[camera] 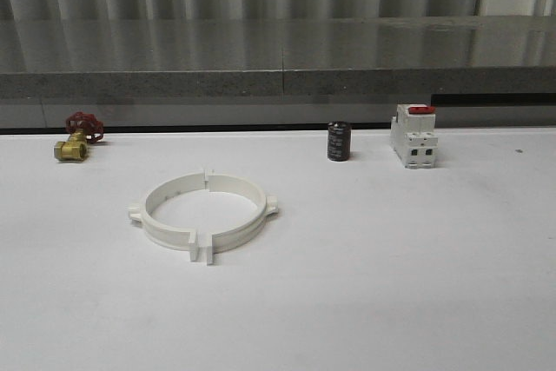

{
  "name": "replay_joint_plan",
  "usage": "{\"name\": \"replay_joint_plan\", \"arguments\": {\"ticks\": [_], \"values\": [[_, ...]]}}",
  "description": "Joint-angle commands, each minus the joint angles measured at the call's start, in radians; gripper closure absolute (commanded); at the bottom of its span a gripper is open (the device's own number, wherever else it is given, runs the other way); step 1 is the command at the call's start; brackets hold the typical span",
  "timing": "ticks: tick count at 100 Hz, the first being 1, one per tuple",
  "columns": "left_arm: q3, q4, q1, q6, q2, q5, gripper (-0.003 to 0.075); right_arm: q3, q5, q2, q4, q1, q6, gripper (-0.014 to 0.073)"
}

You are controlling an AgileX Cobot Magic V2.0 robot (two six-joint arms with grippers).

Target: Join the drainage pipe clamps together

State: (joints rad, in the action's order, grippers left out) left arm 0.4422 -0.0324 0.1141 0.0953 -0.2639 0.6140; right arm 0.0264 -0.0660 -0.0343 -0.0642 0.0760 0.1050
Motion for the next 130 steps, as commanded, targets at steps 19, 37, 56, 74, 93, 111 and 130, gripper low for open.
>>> {"name": "replay_joint_plan", "arguments": {"ticks": [19,37,56,74,93,111,130], "values": [[0.027,0.001,-0.003,0.001,-0.012,-0.076,0.0741,-0.016,0.014,0.057,-0.014,0.003,-0.011,0.0660],[0.027,0.001,-0.003,0.001,-0.012,-0.076,0.0741,-0.016,0.014,0.057,-0.014,0.003,-0.011,0.0660],[0.027,0.001,-0.003,0.001,-0.012,-0.076,0.0741,-0.016,0.014,0.057,-0.014,0.003,-0.011,0.0660],[0.027,0.001,-0.003,0.001,-0.012,-0.076,0.0741,-0.016,0.014,0.057,-0.014,0.003,-0.011,0.0660],[0.027,0.001,-0.003,0.001,-0.012,-0.076,0.0741,-0.016,0.014,0.057,-0.014,0.003,-0.011,0.0660],[-0.020,-0.001,-0.003,0.001,0.001,-0.113,0.0741,-0.016,0.014,0.057,-0.014,0.003,-0.011,0.0660],[-0.207,-0.048,-0.003,0.001,0.097,-0.400,0.0741,-0.016,0.014,0.057,-0.014,0.003,-0.011,0.0660]]}}
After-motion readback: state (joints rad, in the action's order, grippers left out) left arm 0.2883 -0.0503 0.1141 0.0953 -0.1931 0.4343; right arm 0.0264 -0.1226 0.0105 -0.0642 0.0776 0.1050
